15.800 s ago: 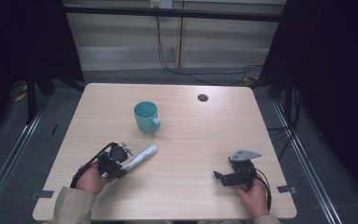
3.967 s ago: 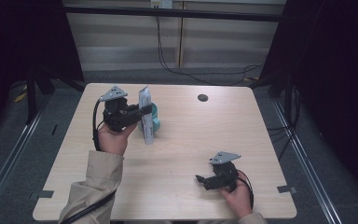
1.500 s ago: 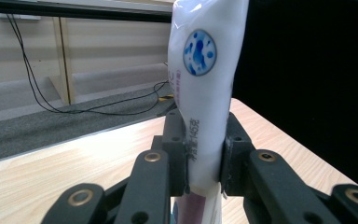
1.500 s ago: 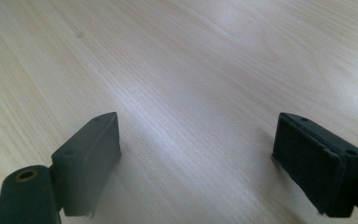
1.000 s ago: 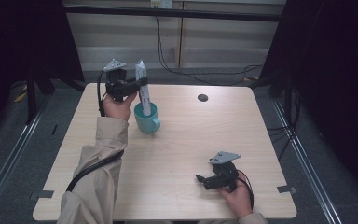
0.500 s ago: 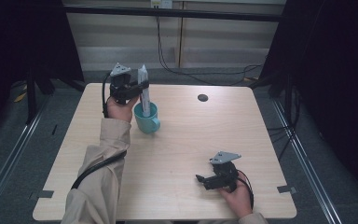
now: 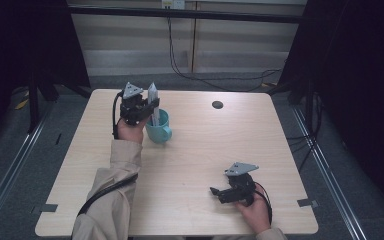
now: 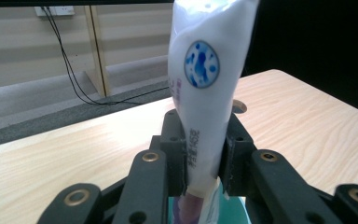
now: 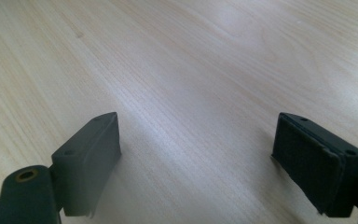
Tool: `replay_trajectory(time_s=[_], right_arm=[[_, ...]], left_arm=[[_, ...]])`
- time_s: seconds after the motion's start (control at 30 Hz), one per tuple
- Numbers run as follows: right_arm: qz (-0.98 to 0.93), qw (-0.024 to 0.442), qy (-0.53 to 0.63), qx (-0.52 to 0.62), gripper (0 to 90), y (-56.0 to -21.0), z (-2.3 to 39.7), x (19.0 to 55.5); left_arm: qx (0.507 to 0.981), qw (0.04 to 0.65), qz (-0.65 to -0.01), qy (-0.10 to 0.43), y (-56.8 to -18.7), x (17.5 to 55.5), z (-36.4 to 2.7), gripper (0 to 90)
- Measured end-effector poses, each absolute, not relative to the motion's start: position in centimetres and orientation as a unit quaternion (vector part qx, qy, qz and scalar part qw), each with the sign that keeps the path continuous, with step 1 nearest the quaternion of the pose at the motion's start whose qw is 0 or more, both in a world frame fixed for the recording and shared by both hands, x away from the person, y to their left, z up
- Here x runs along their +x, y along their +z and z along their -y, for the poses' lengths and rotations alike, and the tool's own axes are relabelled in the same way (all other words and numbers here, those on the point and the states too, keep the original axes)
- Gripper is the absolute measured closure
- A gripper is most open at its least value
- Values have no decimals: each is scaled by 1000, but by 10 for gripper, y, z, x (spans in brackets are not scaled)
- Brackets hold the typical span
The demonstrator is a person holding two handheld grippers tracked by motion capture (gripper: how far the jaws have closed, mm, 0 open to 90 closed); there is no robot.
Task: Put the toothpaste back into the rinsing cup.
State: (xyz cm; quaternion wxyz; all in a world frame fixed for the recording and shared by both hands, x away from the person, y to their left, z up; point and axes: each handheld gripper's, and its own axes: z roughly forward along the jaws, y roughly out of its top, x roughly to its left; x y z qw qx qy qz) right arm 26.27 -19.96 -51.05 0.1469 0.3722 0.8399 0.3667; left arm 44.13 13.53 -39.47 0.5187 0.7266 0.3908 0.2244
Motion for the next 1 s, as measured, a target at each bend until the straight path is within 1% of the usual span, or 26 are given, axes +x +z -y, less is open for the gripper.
replay_trajectory(time_s=[0.47,0.83,1.0], right_arm=[[-840,147,367,372,142,-511,200,263],[-840,146,367,372,142,-511,200,263],[-840,146,367,372,142,-511,200,263]], left_arm=[[729,507,-403,221,-417,425,-136,724],[733,511,-391,221,-418,417,-133,719],[732,510,-394,221,-418,414,-135,719]])
